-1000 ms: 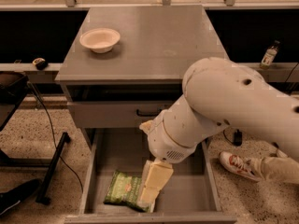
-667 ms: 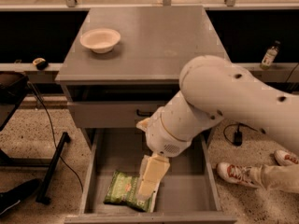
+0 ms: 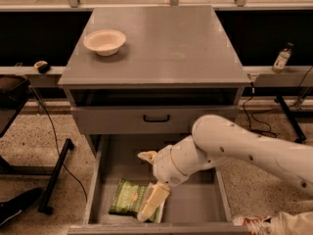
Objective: Pick green jalapeno chip bag from middle drawer and place on counter
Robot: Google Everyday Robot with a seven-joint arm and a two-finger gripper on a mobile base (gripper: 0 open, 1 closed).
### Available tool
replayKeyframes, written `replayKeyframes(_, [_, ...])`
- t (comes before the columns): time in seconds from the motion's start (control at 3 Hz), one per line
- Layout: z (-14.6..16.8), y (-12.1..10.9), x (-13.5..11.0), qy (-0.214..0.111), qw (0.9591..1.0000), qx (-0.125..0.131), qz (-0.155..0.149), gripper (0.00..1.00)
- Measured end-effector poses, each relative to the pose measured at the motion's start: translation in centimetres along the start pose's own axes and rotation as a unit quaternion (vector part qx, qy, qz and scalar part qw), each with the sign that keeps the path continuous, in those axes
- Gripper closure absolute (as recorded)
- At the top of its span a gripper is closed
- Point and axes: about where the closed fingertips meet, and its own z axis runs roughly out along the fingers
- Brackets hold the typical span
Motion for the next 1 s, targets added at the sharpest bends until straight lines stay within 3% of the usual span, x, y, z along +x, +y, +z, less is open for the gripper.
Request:
replayKeyframes(0.33, [4.5,-1.7,3.8,-0.065,0.9973,0.032,0.011,0.00])
replayKeyframes(0.67, [5.2,-5.6,4.5,-0.146,0.9849,0.092,-0.011,0.00])
replayKeyframes(1.0, [7.3,-5.9,5.9,-0.179,0.9792,0.090,-0.028,0.00])
